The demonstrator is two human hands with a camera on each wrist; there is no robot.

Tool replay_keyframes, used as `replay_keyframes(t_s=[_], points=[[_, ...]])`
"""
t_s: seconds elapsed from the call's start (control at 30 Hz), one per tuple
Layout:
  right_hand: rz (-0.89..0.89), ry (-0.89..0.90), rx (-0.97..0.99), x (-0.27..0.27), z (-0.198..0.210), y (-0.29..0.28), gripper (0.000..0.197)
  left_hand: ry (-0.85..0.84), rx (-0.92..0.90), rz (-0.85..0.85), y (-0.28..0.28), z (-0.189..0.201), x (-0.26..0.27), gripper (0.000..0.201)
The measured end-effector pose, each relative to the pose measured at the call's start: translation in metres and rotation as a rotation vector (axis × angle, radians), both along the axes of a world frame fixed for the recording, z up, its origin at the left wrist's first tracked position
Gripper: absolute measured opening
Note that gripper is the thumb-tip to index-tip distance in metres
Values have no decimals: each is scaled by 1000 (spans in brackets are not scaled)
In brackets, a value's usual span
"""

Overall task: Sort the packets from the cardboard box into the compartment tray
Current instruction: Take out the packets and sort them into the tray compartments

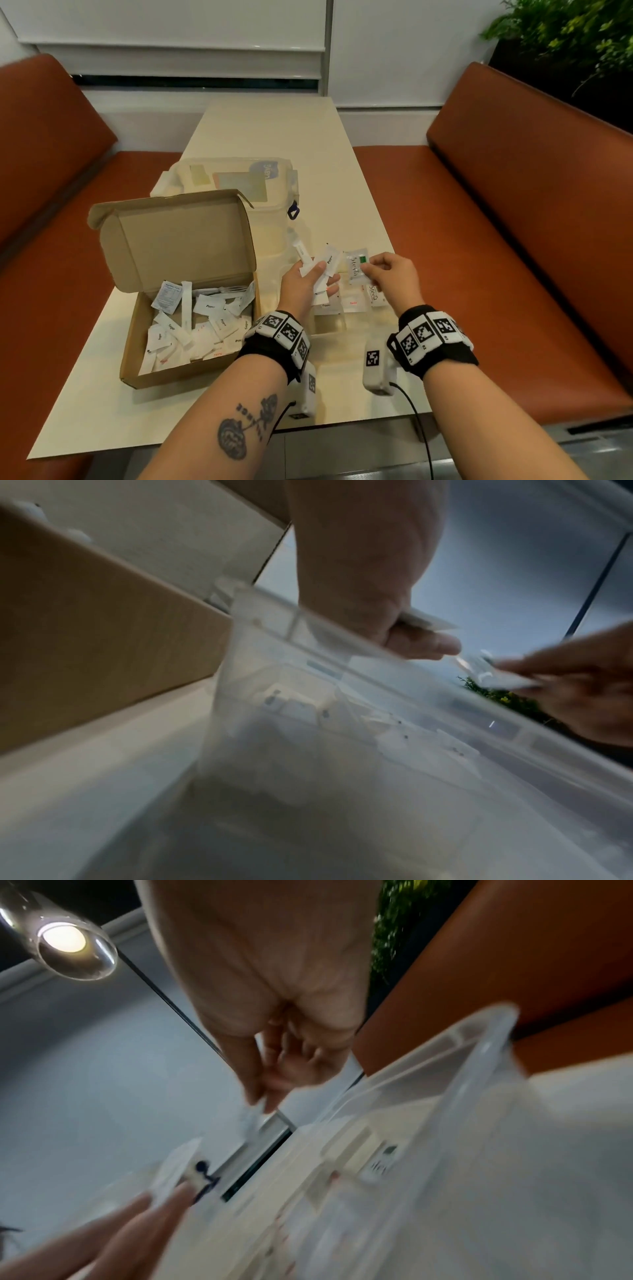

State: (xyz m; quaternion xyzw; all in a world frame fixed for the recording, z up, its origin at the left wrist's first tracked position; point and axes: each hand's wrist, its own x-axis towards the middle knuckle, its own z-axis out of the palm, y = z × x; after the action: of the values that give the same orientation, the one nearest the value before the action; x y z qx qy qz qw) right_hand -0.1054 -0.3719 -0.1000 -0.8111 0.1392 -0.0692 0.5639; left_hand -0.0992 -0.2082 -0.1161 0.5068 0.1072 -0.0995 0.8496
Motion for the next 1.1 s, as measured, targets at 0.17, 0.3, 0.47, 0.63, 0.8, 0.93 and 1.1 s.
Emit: replay_keyframes(t_s=[0.17,0.3,0.47,0.63,0.8,0.93,1.1], points=[[-66,169,-517,-6,-7,-26,9,-15,22,51,4,-4,-1,11],[72,290,-788,-12,-19,-20,6,-10,53,48,3,-7,-2,17],[164,315,-1020,-11,-25,-16,10,-8,71,56,6,-7,-4,9],[217,264,-1112,-14,-27,-15,19,-4,72,46,6,-5,-9,8],[251,274,-1176,-15,-26,-13,19,-7,90,32,7,-5,-11,6],[250,292,-1184,-18,-24,-12,20,-10,94,15,7,-5,-12,10],[149,225,-917,-14,-13,1,17,-6,107,-22,9,-5,-12,25]])
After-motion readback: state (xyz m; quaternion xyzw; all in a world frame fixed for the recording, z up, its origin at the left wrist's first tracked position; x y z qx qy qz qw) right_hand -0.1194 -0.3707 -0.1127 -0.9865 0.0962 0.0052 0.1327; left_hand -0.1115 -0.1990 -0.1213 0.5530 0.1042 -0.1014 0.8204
